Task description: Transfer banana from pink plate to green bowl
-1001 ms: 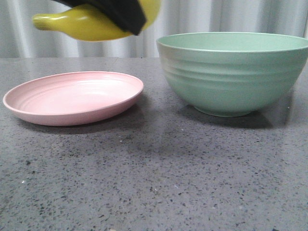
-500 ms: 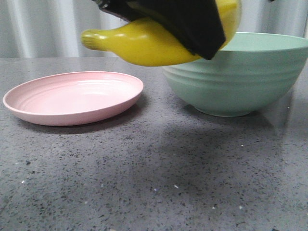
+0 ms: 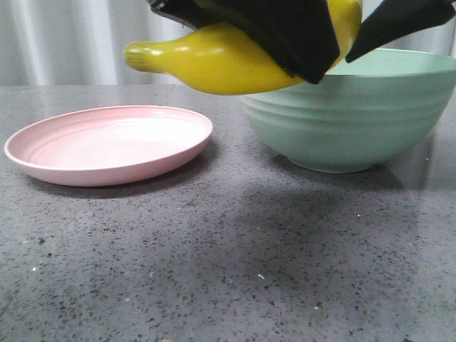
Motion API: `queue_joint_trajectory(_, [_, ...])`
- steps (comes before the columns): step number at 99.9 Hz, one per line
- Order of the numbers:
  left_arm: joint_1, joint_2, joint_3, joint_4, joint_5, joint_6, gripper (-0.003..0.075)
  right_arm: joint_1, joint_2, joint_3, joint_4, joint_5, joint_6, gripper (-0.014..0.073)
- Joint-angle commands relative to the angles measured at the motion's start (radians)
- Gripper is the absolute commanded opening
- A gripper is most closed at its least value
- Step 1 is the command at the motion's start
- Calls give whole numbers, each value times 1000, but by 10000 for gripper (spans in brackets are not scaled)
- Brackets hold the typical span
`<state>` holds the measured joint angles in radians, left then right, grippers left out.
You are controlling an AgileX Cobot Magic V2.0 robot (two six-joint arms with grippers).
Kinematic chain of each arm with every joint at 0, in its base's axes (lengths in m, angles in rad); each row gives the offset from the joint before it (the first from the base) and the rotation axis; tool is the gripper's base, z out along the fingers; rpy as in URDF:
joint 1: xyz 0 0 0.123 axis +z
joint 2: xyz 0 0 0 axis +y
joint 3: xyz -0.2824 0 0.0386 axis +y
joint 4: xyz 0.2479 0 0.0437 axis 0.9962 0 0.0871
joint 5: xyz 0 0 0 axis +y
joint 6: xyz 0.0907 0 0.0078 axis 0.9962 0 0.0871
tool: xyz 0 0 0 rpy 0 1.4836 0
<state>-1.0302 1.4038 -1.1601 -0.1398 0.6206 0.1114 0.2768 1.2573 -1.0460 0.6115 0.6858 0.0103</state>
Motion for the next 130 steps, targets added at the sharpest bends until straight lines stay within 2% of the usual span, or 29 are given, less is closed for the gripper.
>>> queue_joint_trajectory(1, [-6, -33, -35, -16, -76, -1, 254, 1, -20, -35, 31, -50, -10, 302])
queue_joint_trajectory(7, [-6, -33, -35, -16, -77, -1, 270, 1, -20, -35, 32, -52, -10, 208])
queue_joint_trajectory(14, [-6, -33, -35, -16, -77, -1, 288, 1, -20, -35, 36, -52, -10, 139])
queue_joint_trajectory(28, [-6, -33, -35, -13, -75, 44, 382, 1, -20, -35, 38, -52, -10, 76])
queue_joint_trajectory(37, [-4, -33, -42, 16, -58, 44, 433, 1, -20, -36, 39, -52, -10, 74])
queue_joint_trajectory(61, [34, -77, -149, 53, 25, 44, 430, -4, -22, -91, 31, -25, -16, 74])
queue_joint_trajectory(75, [45, -132, -168, 53, -5, 44, 430, -54, -22, -162, -62, -48, -16, 74])
queue_joint_trajectory(101, [45, -181, -168, 50, -84, 42, 429, -171, -3, -178, -172, -249, -16, 74])
queue_joint_trajectory(122, [45, -179, -168, 49, -104, 42, 429, -201, 76, -178, -192, -251, -16, 76])
queue_joint_trajectory(130, [45, -179, -168, 44, -106, 42, 429, -201, 99, -178, -195, -249, -23, 111])
